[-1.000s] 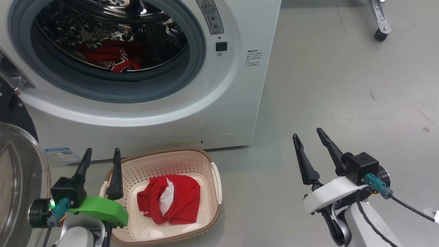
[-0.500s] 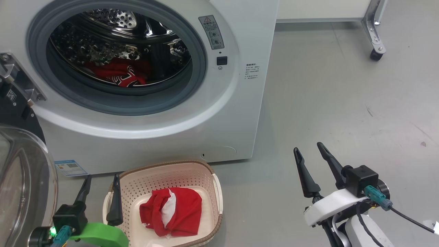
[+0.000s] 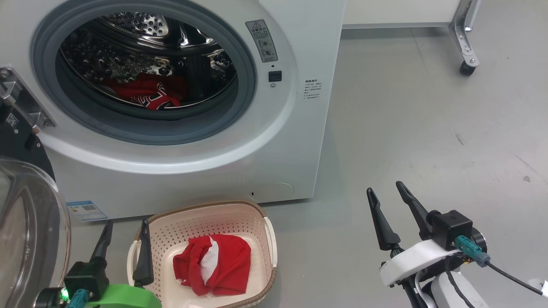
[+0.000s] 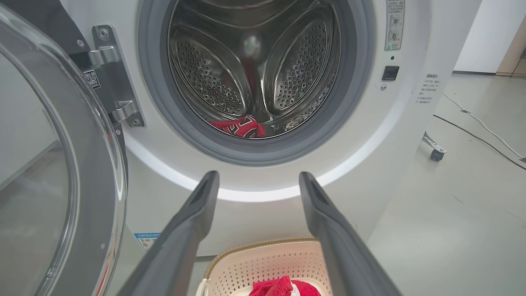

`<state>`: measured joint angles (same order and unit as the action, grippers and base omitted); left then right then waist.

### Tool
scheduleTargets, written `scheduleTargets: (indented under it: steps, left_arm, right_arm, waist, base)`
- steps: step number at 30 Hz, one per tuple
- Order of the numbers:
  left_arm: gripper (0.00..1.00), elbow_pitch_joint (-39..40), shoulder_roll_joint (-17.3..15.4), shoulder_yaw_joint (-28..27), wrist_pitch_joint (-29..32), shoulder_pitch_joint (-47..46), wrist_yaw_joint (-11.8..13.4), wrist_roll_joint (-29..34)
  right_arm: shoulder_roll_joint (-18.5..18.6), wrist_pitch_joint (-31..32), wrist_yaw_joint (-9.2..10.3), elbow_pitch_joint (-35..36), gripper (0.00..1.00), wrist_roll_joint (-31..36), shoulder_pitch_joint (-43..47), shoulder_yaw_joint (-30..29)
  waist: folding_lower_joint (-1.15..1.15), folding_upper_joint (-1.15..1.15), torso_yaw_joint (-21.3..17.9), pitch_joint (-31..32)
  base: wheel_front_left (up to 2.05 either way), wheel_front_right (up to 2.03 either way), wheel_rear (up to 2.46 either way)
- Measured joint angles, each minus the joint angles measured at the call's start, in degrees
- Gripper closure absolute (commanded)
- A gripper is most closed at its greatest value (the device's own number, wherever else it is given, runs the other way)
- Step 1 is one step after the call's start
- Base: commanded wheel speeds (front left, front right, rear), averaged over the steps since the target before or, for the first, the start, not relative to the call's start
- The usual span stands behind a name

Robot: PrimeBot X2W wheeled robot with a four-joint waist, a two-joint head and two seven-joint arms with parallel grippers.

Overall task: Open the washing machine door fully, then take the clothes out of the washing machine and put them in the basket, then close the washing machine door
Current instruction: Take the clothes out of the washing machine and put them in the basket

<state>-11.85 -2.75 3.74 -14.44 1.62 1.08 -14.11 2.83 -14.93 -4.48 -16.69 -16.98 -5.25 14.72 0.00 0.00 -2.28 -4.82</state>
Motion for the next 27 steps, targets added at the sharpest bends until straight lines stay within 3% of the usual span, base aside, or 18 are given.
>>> scheduleTargets:
  steps: [27]
  left_arm:
    - [0.0,2.99,0.0,2.04,0.37,1.01,1.13,-0.42]
  right_arm:
    - [-0.01,0.0,0.0,1.14,0.0,0.64,0.01,-0.26]
  waist:
    - [0.0,0.0,0.19,-1.32]
  base:
    - [0.0,0.0,0.0]
